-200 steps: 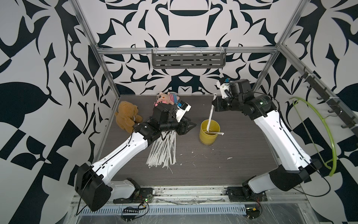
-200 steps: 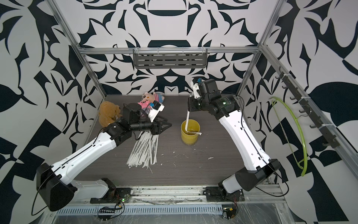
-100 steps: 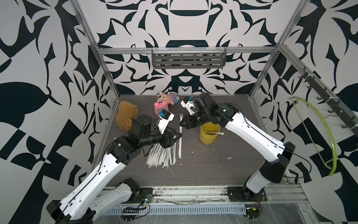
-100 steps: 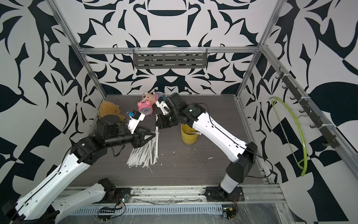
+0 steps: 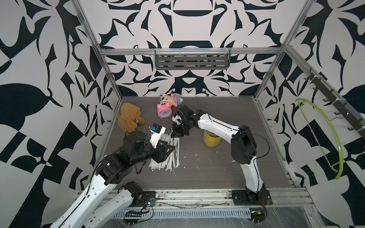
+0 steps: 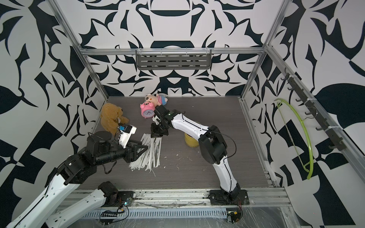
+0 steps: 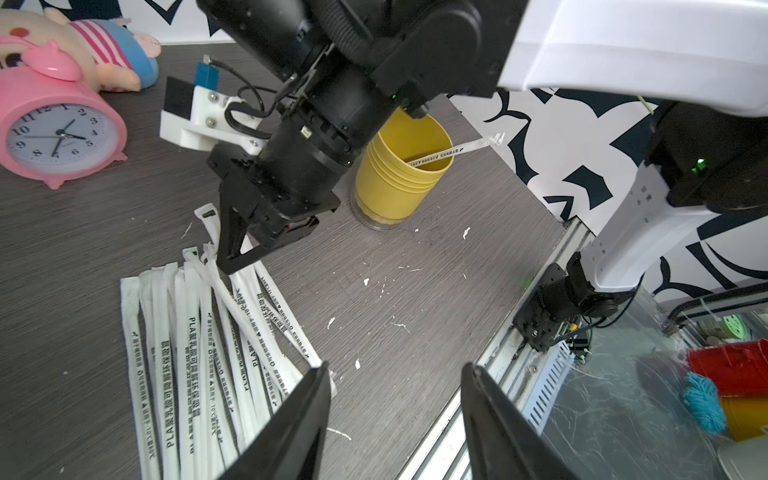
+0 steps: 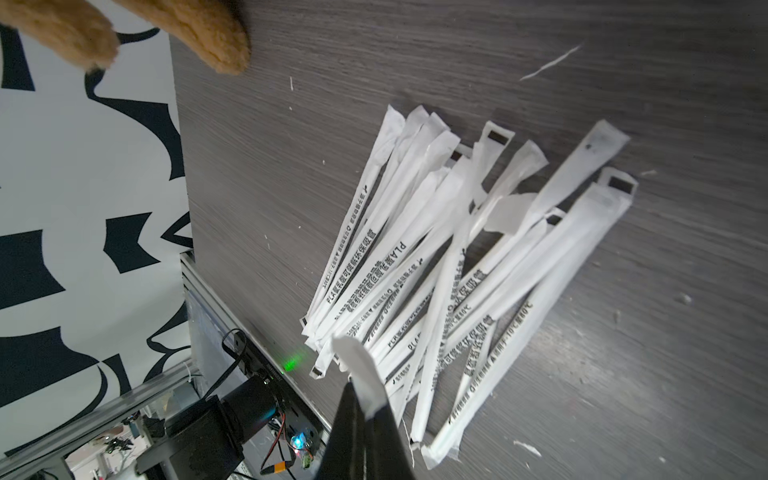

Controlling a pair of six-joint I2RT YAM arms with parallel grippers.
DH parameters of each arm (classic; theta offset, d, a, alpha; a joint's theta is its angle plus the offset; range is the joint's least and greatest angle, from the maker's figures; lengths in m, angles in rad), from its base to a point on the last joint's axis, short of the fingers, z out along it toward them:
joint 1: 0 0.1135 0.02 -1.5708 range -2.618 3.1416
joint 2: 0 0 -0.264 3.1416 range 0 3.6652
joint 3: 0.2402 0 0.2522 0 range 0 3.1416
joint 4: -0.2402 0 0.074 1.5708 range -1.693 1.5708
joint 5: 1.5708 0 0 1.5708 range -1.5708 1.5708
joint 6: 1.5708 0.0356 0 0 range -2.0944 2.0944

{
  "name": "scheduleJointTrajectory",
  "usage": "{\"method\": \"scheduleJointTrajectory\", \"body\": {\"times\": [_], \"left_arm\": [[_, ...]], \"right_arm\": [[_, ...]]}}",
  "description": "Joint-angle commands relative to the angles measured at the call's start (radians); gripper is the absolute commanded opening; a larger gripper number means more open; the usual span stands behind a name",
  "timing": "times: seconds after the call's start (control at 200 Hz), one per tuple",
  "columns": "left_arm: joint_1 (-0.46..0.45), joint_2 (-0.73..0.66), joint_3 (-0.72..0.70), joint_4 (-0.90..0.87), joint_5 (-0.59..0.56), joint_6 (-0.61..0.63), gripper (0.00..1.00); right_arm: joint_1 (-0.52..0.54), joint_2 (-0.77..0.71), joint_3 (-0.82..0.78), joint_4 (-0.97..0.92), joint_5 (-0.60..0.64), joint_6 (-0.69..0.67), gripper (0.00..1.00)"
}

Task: Take the straws out of the storage container
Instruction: Place the straw at the center of the board.

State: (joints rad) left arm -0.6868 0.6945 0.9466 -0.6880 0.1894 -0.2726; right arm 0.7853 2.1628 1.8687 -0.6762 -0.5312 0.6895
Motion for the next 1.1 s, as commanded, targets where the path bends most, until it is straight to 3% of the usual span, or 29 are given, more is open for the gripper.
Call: {"method": "scheduleJointTrajectory", "body": {"times": [0.0, 0.29, 0.525, 1.095], "left_arm": [[-0.001, -0.010, -0.003, -0.032, -0.028, 0.003, 0.57], [0.000, -0.010, -0.010, -0.030, -0.038, 0.017, 0.58], [-0.001, -0.016, -0.023, -0.006, -0.054, 0.025, 0.59], [-0.001, -0.002, -0.032, 0.021, -0.043, 0.023, 0.58]], "right_arm": [[0.003, 0.009, 0.059, 0.046, -0.059, 0.055, 0.03], [-0.009, 0.075, 0.089, 0.023, -0.026, 0.047, 0.11], [-0.017, 0.065, 0.114, -0.024, 0.014, 0.021, 0.36], [-0.020, -0.085, 0.117, -0.083, 0.061, -0.037, 0.36]]}}
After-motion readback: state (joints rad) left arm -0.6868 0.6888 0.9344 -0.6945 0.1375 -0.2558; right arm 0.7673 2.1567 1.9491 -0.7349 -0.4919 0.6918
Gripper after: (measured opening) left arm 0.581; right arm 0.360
